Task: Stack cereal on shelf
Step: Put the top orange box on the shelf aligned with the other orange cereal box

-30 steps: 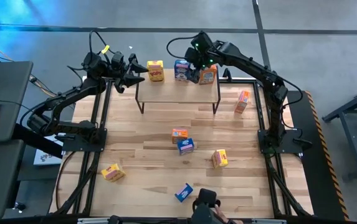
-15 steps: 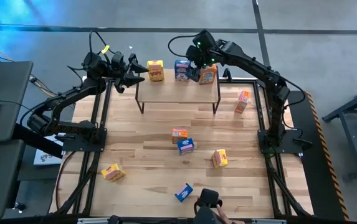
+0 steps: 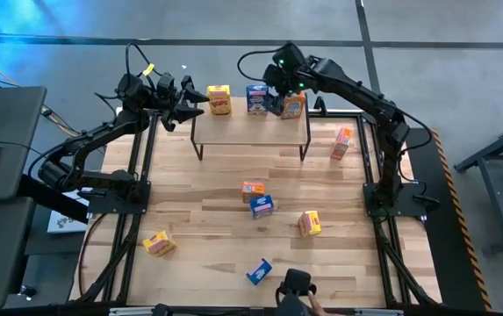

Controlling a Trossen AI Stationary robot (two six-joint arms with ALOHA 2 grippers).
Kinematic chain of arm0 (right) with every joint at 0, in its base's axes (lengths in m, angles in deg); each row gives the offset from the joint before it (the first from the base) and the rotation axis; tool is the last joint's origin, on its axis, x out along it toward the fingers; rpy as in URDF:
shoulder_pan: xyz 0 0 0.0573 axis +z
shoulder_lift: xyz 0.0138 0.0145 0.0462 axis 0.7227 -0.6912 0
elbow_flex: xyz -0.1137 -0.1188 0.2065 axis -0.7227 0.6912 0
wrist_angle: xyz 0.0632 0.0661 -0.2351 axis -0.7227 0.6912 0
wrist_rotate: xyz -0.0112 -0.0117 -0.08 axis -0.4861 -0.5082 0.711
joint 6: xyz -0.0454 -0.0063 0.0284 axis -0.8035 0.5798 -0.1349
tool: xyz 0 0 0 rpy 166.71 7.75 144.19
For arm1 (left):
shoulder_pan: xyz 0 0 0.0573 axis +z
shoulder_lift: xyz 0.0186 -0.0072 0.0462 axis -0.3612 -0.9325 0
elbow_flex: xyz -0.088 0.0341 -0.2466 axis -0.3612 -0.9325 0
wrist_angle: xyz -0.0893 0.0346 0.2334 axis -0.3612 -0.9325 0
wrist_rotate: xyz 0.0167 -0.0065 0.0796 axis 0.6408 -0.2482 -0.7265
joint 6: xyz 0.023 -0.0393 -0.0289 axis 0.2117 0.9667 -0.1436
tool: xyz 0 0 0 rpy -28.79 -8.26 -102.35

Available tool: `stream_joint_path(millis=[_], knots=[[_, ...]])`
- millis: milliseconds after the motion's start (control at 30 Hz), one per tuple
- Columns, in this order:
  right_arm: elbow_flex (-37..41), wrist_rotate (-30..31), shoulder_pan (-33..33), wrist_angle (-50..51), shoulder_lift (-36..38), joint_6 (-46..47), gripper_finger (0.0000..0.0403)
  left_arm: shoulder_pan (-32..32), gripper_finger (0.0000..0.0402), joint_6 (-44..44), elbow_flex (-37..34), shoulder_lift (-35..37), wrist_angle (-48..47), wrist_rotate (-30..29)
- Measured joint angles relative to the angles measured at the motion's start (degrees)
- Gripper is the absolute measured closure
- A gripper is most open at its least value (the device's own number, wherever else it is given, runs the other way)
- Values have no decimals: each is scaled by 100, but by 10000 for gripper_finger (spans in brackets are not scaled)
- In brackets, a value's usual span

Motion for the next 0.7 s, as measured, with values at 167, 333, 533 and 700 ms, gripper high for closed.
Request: stream_joint_path(millis=[167, 333, 533, 700], knots=[[-4, 58, 31, 64, 191, 0, 130, -1, 178, 0, 0, 1, 0, 0], [-4, 128, 78, 113, 493, 30, 130, -1, 178, 0, 0, 1, 0, 0], [-4, 271, 211, 669, 917, 132, 130, 1, 178, 0, 0, 1, 0, 0], [-5, 273, 399, 1068, 1194, 313, 130, -1, 178, 0, 0, 1, 0, -2]])
